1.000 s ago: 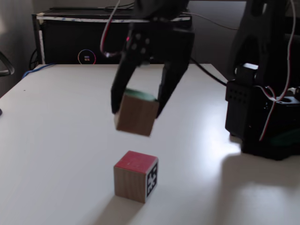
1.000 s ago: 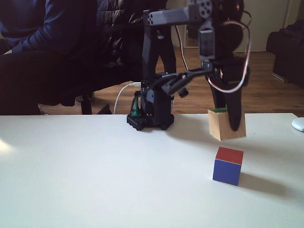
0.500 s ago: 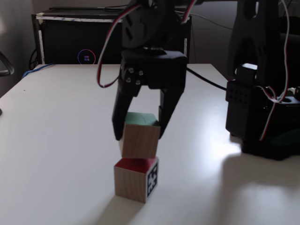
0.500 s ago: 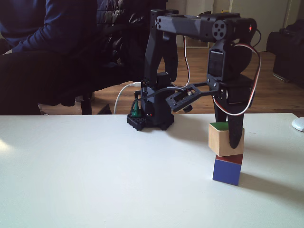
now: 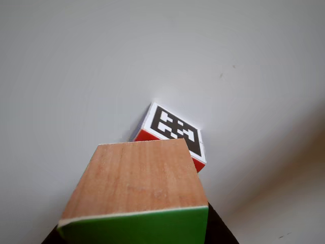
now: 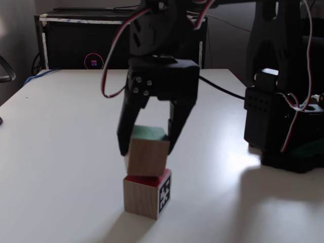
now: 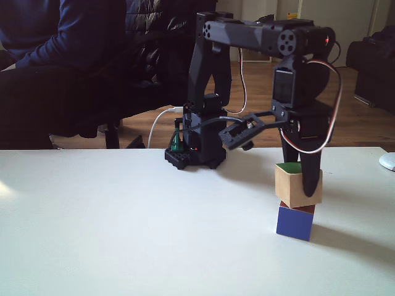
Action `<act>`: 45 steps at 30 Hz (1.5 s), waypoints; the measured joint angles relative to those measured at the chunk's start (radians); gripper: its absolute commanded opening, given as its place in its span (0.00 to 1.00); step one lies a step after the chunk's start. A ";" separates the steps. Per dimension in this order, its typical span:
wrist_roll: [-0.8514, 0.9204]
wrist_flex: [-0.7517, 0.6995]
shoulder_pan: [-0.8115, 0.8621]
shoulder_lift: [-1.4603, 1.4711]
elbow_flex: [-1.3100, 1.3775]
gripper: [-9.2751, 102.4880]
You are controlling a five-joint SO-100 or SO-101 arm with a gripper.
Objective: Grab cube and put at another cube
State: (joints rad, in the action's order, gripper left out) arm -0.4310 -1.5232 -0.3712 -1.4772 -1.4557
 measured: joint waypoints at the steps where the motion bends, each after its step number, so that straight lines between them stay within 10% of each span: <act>1: 0.000 0.005 -0.005 0.002 0.000 0.28; 30: -0.058 -0.196 0.025 0.049 0.181 0.51; 40: 0.213 -0.282 0.127 -0.709 0.066 0.49; 45: 0.440 0.002 0.494 -1.223 -0.354 0.46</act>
State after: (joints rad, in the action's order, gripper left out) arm 0.0092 -1.5217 0.1227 -2.6998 -1.8101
